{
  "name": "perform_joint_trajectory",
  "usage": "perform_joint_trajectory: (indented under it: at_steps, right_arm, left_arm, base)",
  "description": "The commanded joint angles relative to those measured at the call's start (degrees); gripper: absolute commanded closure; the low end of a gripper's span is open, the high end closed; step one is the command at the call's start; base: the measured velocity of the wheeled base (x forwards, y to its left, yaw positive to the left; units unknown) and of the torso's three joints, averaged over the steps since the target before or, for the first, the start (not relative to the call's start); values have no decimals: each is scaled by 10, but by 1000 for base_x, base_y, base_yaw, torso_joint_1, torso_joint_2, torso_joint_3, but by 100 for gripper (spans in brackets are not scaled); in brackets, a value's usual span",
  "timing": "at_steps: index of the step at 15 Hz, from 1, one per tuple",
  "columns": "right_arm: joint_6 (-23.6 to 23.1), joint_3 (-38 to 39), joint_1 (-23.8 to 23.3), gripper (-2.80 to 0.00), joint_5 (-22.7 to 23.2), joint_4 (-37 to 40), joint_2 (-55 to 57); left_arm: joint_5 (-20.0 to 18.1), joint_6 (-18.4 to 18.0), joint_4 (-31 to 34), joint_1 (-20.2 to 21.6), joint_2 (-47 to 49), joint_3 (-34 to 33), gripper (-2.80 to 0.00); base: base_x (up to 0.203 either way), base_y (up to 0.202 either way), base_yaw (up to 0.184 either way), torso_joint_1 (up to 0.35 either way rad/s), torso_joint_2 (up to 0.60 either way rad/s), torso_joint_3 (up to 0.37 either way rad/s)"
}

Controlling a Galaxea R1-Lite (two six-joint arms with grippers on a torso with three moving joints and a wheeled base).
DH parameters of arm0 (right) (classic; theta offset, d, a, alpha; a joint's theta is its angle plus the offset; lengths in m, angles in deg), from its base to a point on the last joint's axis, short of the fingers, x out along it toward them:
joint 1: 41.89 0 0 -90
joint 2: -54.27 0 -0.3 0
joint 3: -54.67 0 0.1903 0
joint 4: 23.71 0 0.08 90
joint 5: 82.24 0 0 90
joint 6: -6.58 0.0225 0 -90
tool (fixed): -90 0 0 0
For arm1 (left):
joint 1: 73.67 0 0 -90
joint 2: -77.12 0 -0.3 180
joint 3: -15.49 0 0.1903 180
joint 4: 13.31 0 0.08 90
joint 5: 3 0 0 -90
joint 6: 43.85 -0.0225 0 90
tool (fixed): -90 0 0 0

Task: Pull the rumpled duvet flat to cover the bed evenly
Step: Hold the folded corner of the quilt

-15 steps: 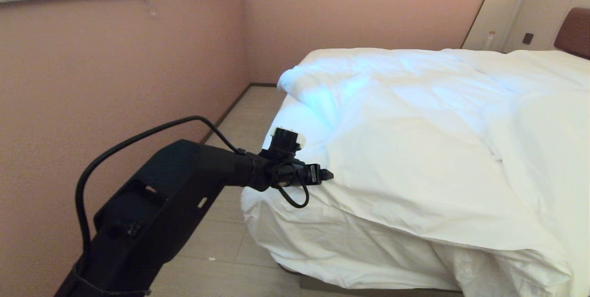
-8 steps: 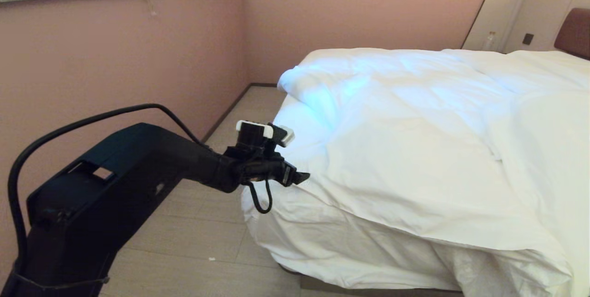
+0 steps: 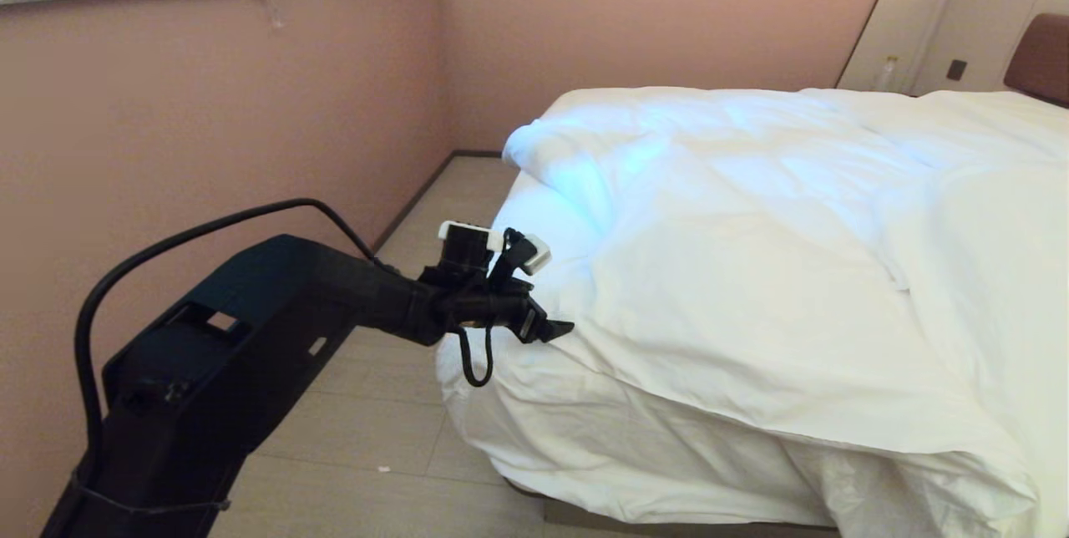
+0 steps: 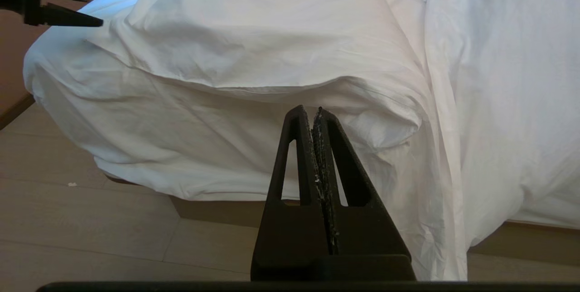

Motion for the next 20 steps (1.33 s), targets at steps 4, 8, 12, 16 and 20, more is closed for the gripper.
perform_joint_trajectory:
  at_steps: [4,8,12,16,20]
  right_arm:
    - [0,0,0,0,0,0,1]
    - [0,0,0,0,0,0,1]
    - [0,0,0,0,0,0,1]
    - [0,0,0,0,0,0,1]
    - [0,0,0,0,0,0,1]
  left_arm:
    - [-13,-12,35,-14,36,59,-280]
    - [-13,-29,47,-37,73,92,-280]
    - [-12,-30,86,-48,101,143,-280]
    - [-11,-32,85,-50,109,146,-280]
    - [-11,-32,85,-50,110,147,-154]
  base:
    - [0,0,0,0,0,0]
    - [0,0,0,0,0,0]
    - [0,0,0,0,0,0]
    - [0,0,0,0,0,0]
    - [0,0,0,0,0,0]
